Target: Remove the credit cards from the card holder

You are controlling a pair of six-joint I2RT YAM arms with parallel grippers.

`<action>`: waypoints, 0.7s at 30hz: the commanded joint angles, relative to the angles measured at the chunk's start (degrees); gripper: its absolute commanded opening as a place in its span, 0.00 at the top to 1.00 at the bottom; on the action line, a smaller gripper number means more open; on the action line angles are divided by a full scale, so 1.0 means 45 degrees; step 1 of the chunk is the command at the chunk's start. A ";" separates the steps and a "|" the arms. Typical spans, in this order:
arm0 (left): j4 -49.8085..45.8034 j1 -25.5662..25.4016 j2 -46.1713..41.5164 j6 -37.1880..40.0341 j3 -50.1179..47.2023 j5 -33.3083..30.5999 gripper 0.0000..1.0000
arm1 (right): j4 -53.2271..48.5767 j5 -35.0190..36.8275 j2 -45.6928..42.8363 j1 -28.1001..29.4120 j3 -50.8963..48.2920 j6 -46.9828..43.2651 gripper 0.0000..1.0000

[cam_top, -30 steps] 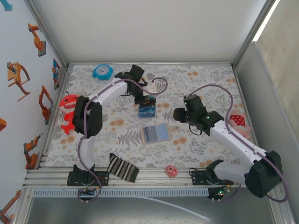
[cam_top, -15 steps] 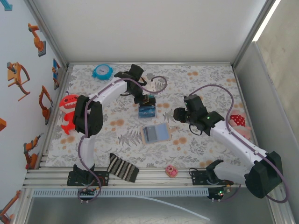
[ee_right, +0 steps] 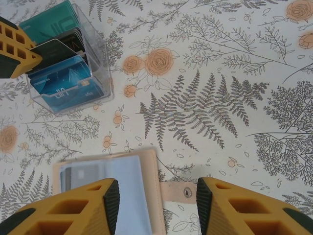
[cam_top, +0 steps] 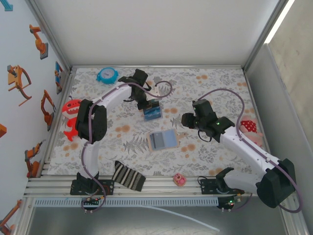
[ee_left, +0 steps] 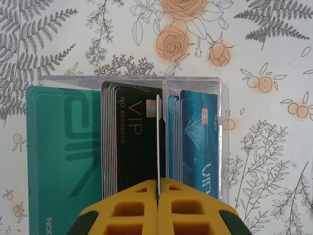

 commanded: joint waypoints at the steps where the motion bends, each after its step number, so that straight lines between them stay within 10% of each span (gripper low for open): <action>1: 0.0250 0.0143 -0.0143 -0.0509 -0.0254 -0.0366 0.90 | 0.0205 0.0020 0.0138 0.0116 -0.0003 -0.0112 0.54; 5: 0.0673 0.0140 -0.0333 -0.0814 -0.0321 -0.0539 0.65 | 0.0224 -0.0141 0.0342 0.0119 0.0064 -0.0180 0.54; 21: 0.3401 0.0011 -0.3929 -0.2676 -0.2868 -0.0703 0.56 | -0.0045 0.0228 0.1546 0.1425 0.0737 -0.0299 0.60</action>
